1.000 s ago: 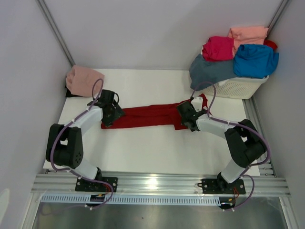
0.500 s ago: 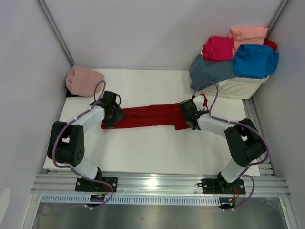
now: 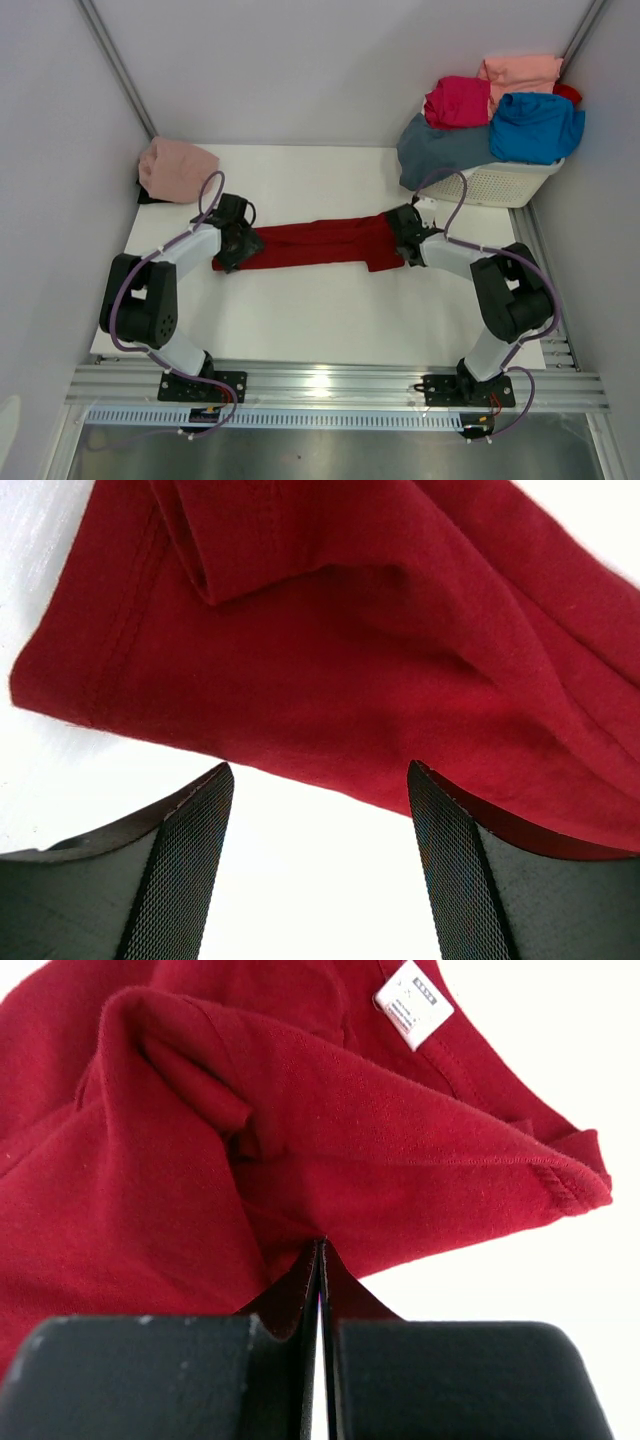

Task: Fold and stack the t-shirts
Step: Fold the other side of the tshirt into a rectangle

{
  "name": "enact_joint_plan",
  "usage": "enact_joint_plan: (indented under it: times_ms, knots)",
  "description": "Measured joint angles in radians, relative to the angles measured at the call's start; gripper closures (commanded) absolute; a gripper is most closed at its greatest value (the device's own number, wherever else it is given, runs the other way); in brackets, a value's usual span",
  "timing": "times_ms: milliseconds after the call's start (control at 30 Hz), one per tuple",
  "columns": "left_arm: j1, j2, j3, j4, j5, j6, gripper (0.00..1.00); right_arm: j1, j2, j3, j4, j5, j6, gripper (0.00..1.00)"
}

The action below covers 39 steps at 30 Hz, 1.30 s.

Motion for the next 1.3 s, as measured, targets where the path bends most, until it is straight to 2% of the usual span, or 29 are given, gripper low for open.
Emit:
enact_joint_plan:
  times_ms: [567, 1067, 1100, 1133, 1167, 1200, 1267, 1300]
  knots:
    - [-0.013, 0.000, -0.010, -0.003, -0.007, -0.001, 0.27, -0.071, -0.098, 0.155, 0.015, 0.094, -0.079, 1.00]
    - [-0.021, 0.000, -0.010, -0.028, -0.040, 0.000, 0.28, -0.109, 0.092, 0.300, 0.015, 0.235, -0.141, 1.00]
    - [-0.021, 0.000, -0.010, -0.031, -0.043, 0.000, 0.28, -0.111, 0.107, 0.320, 0.014, 0.238, -0.143, 0.91]
    - [-0.021, 0.000, -0.010, -0.035, -0.045, 0.000, 0.28, -0.112, 0.124, 0.343, 0.013, 0.240, -0.143, 0.78]
    - [-0.021, 0.000, -0.010, -0.038, -0.049, 0.000, 0.28, -0.113, 0.138, 0.362, 0.012, 0.245, -0.140, 0.45]
    - [-0.021, 0.000, -0.010, -0.040, -0.052, 0.000, 0.28, -0.114, 0.151, 0.375, 0.010, 0.249, -0.132, 0.34]
    - [-0.022, 0.000, -0.010, -0.045, -0.058, 0.000, 0.27, -0.115, 0.158, 0.380, -0.002, 0.253, -0.129, 0.25]
    - [-0.022, 0.000, -0.010, -0.046, -0.060, 0.000, 0.27, -0.115, 0.158, 0.378, -0.011, 0.253, -0.123, 0.24]
